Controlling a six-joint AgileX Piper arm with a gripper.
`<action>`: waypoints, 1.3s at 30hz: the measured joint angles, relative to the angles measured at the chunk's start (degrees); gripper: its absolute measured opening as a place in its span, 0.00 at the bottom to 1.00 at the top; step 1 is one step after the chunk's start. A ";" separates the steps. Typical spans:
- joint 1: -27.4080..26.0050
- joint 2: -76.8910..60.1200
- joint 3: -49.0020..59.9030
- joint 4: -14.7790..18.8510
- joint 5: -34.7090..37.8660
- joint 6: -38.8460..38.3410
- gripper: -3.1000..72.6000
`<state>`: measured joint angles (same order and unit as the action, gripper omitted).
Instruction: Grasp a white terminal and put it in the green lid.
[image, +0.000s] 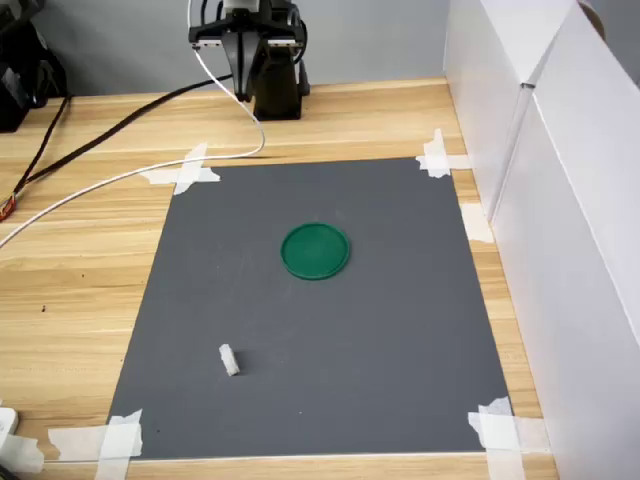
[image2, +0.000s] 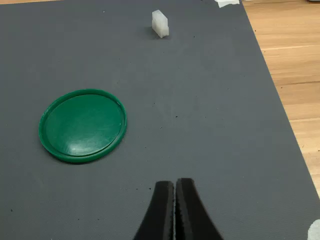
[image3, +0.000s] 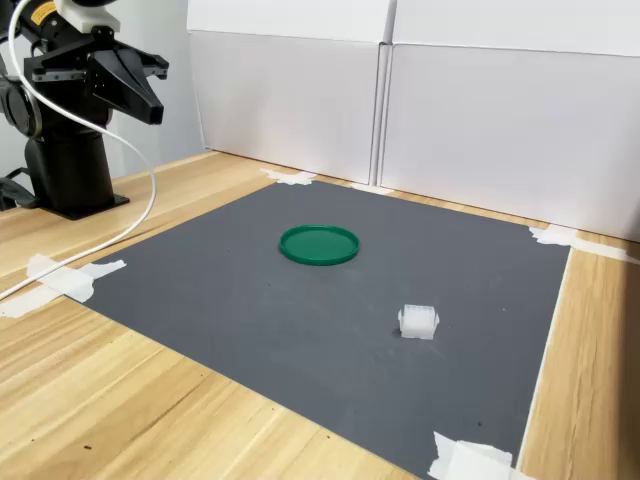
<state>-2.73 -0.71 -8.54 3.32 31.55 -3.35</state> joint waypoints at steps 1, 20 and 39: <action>0.00 0.00 0.00 0.00 0.00 0.00 0.02; 0.00 0.00 0.00 0.00 0.00 0.00 0.02; 0.00 17.34 -11.32 0.10 1.27 -4.71 0.02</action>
<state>-2.73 16.64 -19.86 3.42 32.82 -8.06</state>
